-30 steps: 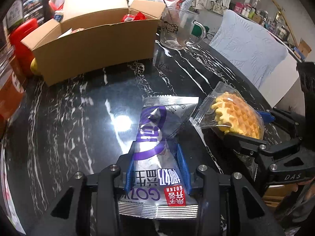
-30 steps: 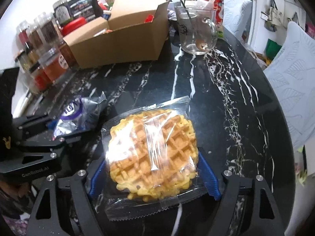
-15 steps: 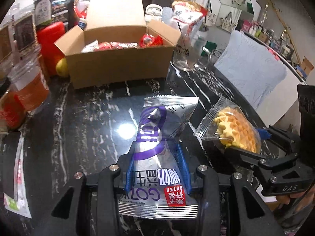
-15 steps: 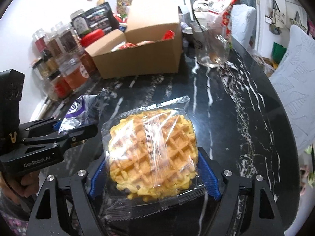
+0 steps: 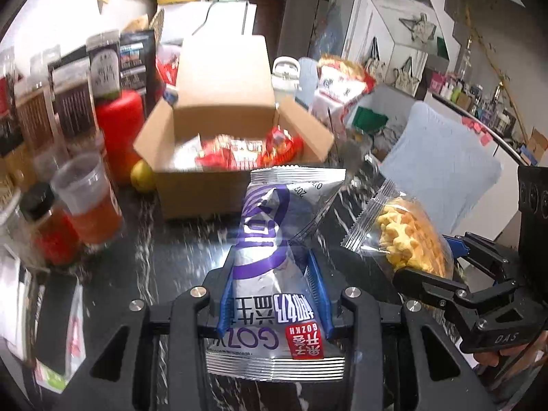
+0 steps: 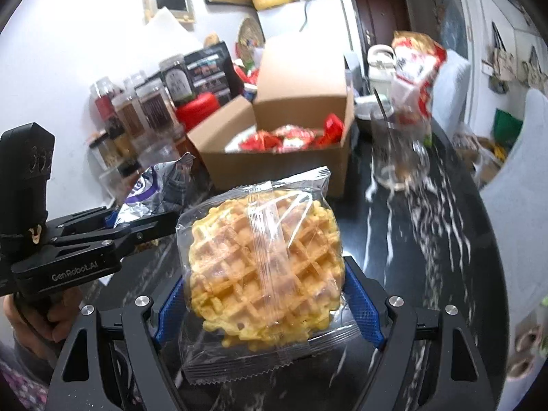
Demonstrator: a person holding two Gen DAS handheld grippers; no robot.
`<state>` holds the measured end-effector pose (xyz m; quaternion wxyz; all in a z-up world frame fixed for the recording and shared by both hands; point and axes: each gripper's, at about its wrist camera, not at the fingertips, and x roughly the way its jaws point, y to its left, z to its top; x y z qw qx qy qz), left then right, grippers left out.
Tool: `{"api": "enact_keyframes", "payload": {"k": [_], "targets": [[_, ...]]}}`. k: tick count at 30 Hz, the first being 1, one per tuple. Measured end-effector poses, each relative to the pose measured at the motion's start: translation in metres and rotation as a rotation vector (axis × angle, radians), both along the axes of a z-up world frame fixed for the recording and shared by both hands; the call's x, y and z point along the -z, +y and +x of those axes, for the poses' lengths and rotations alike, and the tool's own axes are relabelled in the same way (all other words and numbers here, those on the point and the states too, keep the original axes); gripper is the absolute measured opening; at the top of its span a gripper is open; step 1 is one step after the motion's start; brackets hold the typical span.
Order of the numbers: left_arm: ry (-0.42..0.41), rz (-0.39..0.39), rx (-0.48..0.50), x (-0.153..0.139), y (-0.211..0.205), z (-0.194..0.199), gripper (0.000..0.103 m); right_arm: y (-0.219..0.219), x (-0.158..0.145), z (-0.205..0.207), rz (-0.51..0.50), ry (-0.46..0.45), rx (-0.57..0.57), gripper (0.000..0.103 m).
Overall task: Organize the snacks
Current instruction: 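Carry the silver-purple bag and packaged waffle with both tools over the cardboard box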
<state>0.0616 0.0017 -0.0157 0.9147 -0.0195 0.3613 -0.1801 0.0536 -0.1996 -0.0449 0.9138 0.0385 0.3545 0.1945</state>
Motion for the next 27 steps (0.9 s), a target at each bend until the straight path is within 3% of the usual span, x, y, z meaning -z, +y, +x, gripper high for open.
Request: {"api": "enact_keyframes", "payload": {"k": [27], "targets": [[-0.215,-0.063,-0.015,-0.074,0.022,0.106,0.038,0.027,-0.08,0.104,-0.017,-0.199,-0.04,0.082]]}}
